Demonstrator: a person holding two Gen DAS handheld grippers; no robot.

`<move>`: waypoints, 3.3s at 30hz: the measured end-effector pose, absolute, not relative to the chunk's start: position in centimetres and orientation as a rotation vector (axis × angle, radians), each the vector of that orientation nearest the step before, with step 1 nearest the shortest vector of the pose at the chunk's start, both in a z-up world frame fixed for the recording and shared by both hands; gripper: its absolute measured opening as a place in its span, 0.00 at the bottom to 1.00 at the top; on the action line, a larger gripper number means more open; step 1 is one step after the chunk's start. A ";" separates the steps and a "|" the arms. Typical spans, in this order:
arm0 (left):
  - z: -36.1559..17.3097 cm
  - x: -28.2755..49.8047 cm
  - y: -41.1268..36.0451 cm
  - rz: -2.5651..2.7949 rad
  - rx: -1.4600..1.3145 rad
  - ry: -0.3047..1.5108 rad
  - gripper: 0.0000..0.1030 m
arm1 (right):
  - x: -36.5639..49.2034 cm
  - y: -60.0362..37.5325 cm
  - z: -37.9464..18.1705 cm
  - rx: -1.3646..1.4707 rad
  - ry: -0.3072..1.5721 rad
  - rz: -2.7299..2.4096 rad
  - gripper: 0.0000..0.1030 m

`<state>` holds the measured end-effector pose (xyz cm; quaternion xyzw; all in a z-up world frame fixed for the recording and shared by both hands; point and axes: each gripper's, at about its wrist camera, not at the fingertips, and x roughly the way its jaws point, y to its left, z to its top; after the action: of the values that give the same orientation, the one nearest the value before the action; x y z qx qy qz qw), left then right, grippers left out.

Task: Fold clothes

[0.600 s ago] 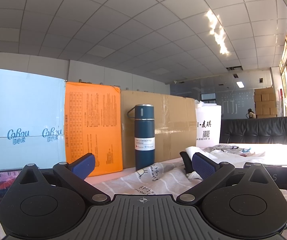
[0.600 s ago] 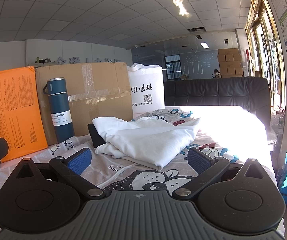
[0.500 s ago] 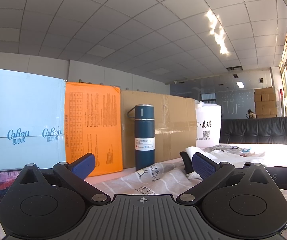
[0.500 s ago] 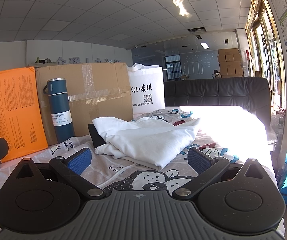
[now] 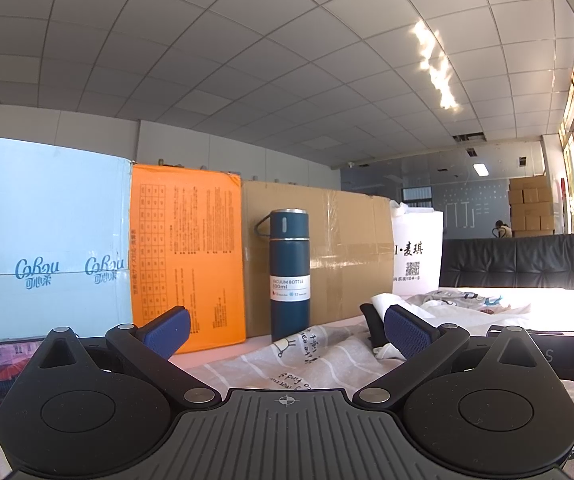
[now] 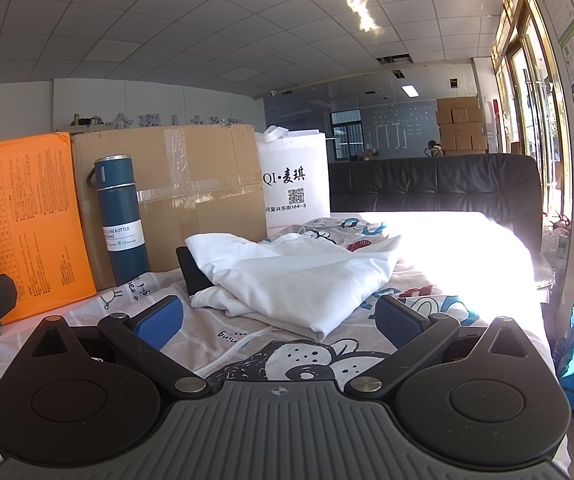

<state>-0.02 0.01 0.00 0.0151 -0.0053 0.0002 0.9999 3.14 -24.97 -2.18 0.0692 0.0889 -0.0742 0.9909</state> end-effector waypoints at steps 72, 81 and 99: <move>0.0 0.0 0.1 -0.001 0.027 -0.006 1.00 | 3.1 -25.0 -2.1 0.141 0.175 -0.147 1.00; 0.0 0.0 0.1 -0.001 0.027 -0.006 1.00 | 3.1 -25.0 -2.1 0.141 0.175 -0.147 1.00; 0.2 -0.8 0.1 0.012 0.024 -0.077 1.00 | 2.4 -25.2 -2.0 0.172 0.122 -0.118 1.00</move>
<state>-0.85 0.14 0.19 0.0118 -0.0383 0.0061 0.9992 2.40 -25.20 -1.96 0.0857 0.0606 -0.0590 0.9927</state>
